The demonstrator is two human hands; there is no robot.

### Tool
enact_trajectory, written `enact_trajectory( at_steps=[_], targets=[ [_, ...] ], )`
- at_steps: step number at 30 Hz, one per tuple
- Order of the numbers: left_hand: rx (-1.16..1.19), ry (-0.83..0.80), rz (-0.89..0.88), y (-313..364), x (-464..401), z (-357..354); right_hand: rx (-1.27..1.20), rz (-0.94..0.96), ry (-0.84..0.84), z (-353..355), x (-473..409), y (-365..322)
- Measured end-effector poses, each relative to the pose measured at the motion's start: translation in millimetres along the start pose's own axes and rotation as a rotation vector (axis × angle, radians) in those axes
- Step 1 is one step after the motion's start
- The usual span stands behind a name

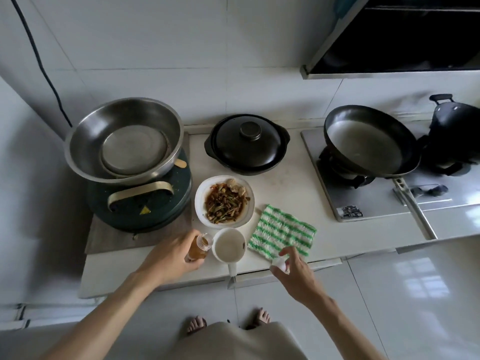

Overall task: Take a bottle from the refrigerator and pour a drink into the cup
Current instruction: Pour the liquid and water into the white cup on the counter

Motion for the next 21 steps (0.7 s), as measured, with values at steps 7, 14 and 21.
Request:
enact_trajectory(
  at_steps=[7, 14, 21],
  targets=[
    [-0.274, -0.059, -0.017, 5.1, -13.3, 1.0, 0.121, 0.042, 0.033, 4.1, -8.2, -10.3],
    [-0.367, -0.115, -0.022, 15.0, -18.0, 6.4, 0.252, 0.071, 0.066, -0.1, -12.0, -19.5],
    [-0.475, -0.154, -0.007, 18.1, -23.3, 11.8, 0.297, 0.030, 0.057, -5.3, -9.4, -15.0]
  ],
)
Point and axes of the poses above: each hand's wrist, its own x-axis away from the middle knuckle, its own z-axis out of the back of the hand, y = z × x, the point moved 3 cm from there along -x, towards the middle knuckle, and after that the axes turned 4 degrees about -y, right-handed, at the moved point
